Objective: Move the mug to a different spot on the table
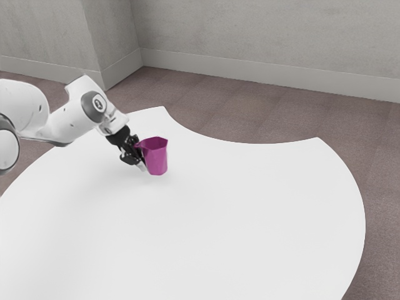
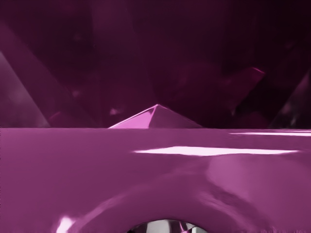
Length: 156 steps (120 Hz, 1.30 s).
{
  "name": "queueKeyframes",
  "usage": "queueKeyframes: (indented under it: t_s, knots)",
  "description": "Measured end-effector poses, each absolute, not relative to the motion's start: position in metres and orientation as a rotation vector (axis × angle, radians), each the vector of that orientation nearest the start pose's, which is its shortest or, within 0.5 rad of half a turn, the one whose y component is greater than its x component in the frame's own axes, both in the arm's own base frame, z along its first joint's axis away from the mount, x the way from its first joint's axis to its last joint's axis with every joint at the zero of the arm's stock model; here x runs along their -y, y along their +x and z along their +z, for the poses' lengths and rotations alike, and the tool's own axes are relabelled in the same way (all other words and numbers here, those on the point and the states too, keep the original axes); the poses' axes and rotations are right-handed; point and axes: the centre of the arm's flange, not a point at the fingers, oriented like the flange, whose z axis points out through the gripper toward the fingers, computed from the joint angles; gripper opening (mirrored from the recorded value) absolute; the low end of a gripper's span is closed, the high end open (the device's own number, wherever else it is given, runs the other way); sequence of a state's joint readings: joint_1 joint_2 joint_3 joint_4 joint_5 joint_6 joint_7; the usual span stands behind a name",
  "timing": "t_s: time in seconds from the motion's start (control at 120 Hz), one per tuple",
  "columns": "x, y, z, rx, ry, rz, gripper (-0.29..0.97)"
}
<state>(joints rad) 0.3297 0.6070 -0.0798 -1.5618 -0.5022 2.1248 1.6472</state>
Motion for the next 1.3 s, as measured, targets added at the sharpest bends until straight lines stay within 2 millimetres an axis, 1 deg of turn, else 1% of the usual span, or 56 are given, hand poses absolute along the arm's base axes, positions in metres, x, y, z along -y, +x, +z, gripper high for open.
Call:
queueKeyframes:
  t_s: [0.117, 0.183, 0.308, 0.417, 0.567, 0.933, 1.0, 1.1, 1.158, 1.225, 1.3]
  knots:
    - [-0.145, 0.673, 0.282, -1.870, -2.865, -0.601, -0.03]
    - [-0.133, 0.667, 0.279, -1.933, -2.841, -0.599, -0.05]
    - [-0.122, 0.656, 0.269, -2.029, -2.798, -0.589, -0.06]
    - [-0.119, 0.649, 0.259, -2.096, -2.762, -0.581, -0.06]
    - [-0.118, 0.645, 0.251, -2.175, -2.704, -0.585, -0.06]
    - [-0.119, 0.642, 0.232, -2.299, -2.606, -0.599, -0.05]
    - [-0.119, 0.641, 0.229, -2.315, -2.594, -0.599, 0.02]
    - [-0.120, 0.640, 0.228, -2.337, -2.579, -0.595, 0.25]
    - [-0.120, 0.640, 0.228, -2.345, -2.572, -0.600, 0.35]
    - [-0.120, 0.640, 0.230, -2.351, -2.564, -0.608, 0.44]
    - [-0.122, 0.640, 0.234, -2.354, -2.555, -0.616, 0.51]
